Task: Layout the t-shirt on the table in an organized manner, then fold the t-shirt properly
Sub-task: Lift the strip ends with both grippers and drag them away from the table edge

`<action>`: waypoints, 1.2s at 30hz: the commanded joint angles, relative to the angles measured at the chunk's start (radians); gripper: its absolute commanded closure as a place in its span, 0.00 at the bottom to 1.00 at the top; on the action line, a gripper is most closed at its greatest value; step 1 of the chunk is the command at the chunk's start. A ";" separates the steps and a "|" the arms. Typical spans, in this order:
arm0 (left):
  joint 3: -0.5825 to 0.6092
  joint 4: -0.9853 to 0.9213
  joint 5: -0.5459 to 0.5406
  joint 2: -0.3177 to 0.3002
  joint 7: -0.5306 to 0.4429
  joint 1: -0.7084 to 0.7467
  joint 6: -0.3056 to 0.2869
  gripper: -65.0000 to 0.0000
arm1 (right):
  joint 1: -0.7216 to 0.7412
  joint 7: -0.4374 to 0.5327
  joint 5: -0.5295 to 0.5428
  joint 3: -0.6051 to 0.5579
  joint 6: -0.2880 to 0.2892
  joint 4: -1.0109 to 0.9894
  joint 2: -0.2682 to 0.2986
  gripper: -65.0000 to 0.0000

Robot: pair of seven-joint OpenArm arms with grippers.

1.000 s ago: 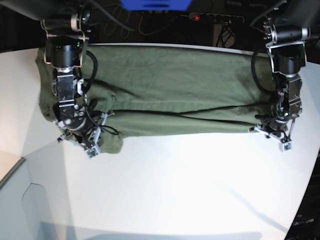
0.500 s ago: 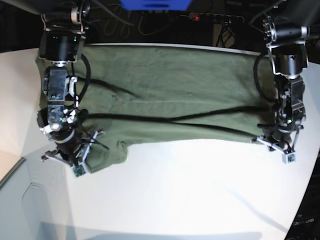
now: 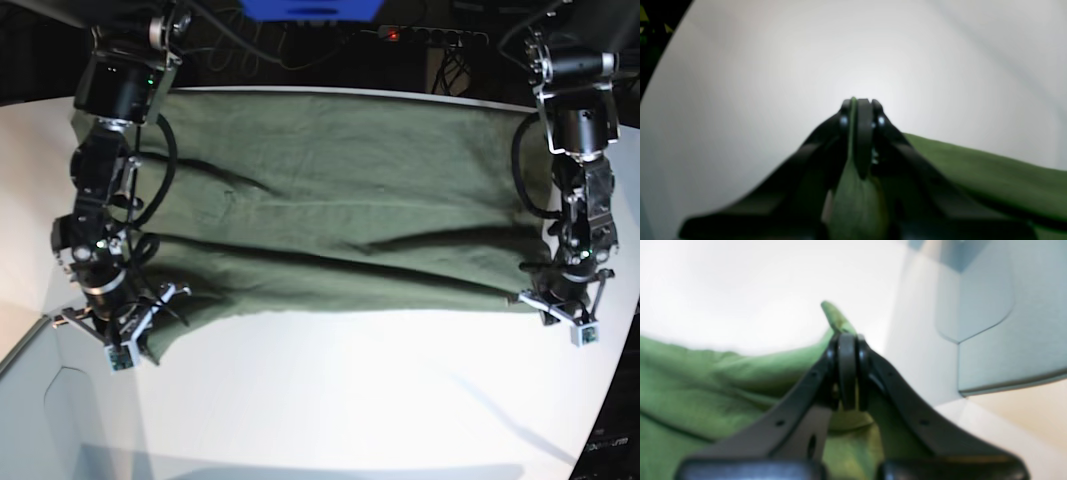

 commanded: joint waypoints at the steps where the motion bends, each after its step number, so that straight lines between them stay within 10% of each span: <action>1: -0.006 0.033 -0.005 -0.014 -0.025 -0.027 0.004 1.00 | 0.023 0.028 0.022 0.000 -0.008 0.031 0.006 1.00; 21: -0.006 0.100 -0.005 -0.012 -0.030 0.030 0.002 1.00 | -0.195 0.031 0.118 0.103 0.017 0.206 0.009 1.00; 36: -0.003 0.163 -0.005 -0.011 -0.392 0.267 0.002 1.00 | -0.348 0.058 0.213 0.233 0.126 0.243 -0.009 1.00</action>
